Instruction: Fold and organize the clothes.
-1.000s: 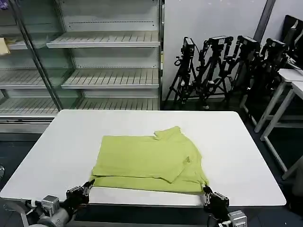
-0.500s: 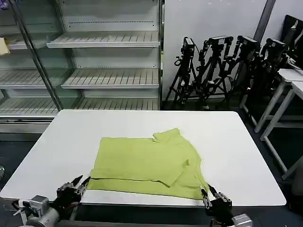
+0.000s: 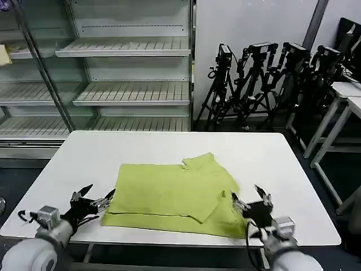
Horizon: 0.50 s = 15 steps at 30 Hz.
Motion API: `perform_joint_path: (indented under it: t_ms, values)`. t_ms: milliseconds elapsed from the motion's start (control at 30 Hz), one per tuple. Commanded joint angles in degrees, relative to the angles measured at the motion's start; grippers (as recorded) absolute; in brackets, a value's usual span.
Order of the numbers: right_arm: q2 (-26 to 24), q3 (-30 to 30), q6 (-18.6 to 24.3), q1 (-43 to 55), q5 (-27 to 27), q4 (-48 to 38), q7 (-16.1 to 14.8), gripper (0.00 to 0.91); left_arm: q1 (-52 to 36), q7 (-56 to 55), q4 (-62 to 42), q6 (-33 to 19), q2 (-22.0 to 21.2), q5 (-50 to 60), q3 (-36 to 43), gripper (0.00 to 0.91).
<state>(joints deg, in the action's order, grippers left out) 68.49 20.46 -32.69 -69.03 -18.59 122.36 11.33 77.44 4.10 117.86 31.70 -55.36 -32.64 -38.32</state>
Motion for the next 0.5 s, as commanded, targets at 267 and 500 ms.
perform_joint_path:
  t_ms: [267,500]
  values:
    - [5.75,-10.41,-0.66,31.19,-1.24,-33.0,2.18,0.907,-27.4,-2.36,-22.4,1.35,0.61,-1.45,16.26,0.907]
    - [9.7,-10.14,-0.59,33.73,-1.2,-42.82,2.16,0.907,-30.02,-2.58,-28.51,1.36,-0.29,-0.77,19.11,0.907]
